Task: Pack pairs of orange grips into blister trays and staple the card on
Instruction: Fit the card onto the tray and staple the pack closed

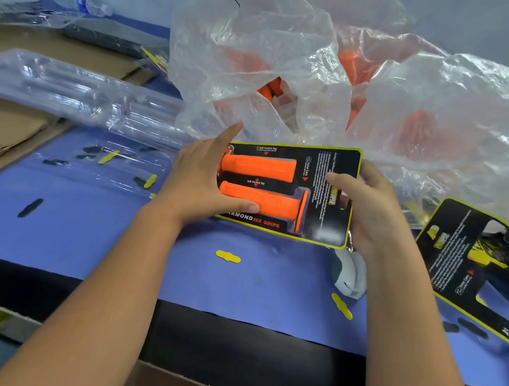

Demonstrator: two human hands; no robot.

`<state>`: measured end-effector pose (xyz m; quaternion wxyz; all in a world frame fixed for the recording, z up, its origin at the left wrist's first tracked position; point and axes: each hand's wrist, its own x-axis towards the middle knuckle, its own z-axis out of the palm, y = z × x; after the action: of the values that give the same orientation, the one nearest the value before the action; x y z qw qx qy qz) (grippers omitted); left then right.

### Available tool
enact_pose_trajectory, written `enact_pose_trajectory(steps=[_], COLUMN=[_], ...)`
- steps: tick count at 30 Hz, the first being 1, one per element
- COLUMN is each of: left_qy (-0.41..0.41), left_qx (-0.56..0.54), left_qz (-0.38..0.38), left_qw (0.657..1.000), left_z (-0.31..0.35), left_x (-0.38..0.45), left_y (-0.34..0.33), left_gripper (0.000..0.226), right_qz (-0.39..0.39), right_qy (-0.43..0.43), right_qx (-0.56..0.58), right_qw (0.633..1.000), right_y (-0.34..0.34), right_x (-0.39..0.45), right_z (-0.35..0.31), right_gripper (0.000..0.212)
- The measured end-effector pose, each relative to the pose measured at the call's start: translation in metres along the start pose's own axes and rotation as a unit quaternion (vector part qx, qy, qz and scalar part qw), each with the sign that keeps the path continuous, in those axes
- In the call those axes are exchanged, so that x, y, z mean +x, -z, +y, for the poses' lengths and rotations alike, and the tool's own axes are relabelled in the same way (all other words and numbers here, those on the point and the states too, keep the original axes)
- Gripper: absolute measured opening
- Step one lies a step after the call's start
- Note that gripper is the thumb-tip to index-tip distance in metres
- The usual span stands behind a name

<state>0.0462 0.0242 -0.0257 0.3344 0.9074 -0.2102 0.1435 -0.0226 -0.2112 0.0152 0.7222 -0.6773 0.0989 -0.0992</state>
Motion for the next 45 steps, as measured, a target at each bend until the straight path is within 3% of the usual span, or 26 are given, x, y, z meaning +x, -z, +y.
enact_pose_trajectory(steps=[5,9,12,15,17,19,23,27,31,35,38,41,43,45], left_qy=[-0.019,-0.018,-0.018,-0.015,-0.003,0.003,-0.009,0.013,0.01,0.003,0.062,0.205,0.293,0.326], left_qx=[0.026,0.039,0.056,-0.09,-0.191,-0.225,-0.003,0.006,0.067,0.071,0.071,0.129,0.127,0.096], left_qz=[0.021,-0.004,0.037,0.081,0.076,0.042,-0.008,0.047,0.016,0.034,0.107,0.198,0.199,0.189], left_qw=[0.999,0.999,0.998,0.992,0.979,0.973,1.0,0.999,0.998,0.997,0.99,0.95,0.926,0.921], left_z=[-0.003,-0.007,-0.01,-0.009,-0.009,-0.007,-0.014,-0.022,-0.025,-0.02,-0.015,-0.021,-0.026,-0.027], left_x=[0.001,0.005,0.007,0.005,0.002,0.0,0.006,0.007,0.007,0.006,0.005,0.005,0.003,0.001], left_y=[-0.004,-0.005,-0.004,-0.004,-0.006,-0.007,-0.01,-0.006,-0.006,-0.005,-0.003,0.002,0.006,0.007], left_gripper=[0.125,0.111,0.088,0.071,0.075,0.082,0.08,0.066,0.069,0.066,0.055,0.038,0.037,0.04], right_qz=[0.037,0.091,0.126,0.147,0.139,0.119,0.12,0.155,0.141,0.132,0.143,0.155,0.164,0.17], right_qy=[0.066,0.037,0.031,0.027,0.025,0.016,0.016,0.022,0.02,0.025,0.032,0.034,0.035,0.037], right_qx=[-0.097,-0.04,-0.011,-0.012,-0.024,-0.039,-0.101,-0.121,-0.134,-0.191,-0.2,-0.202,-0.199,-0.198], right_qw=[0.992,0.994,0.991,0.989,0.99,0.992,0.987,0.98,0.981,0.972,0.969,0.966,0.965,0.965], right_y=[-0.003,0.002,0.007,0.009,0.009,0.009,0.008,0.01,0.01,0.006,0.005,0.005,0.005,0.005], right_x=[0.004,0.009,0.01,0.01,0.011,0.011,0.01,0.012,0.012,0.01,0.013,0.014,0.015,0.015], right_z=[0.007,0.007,0.009,0.01,0.01,0.008,0.011,0.013,0.012,0.015,0.018,0.019,0.02,0.02], right_gripper=[0.029,0.024,0.022,0.02,0.012,0.007,0.017,0.025,0.021,0.039,0.037,0.037,0.037,0.038])
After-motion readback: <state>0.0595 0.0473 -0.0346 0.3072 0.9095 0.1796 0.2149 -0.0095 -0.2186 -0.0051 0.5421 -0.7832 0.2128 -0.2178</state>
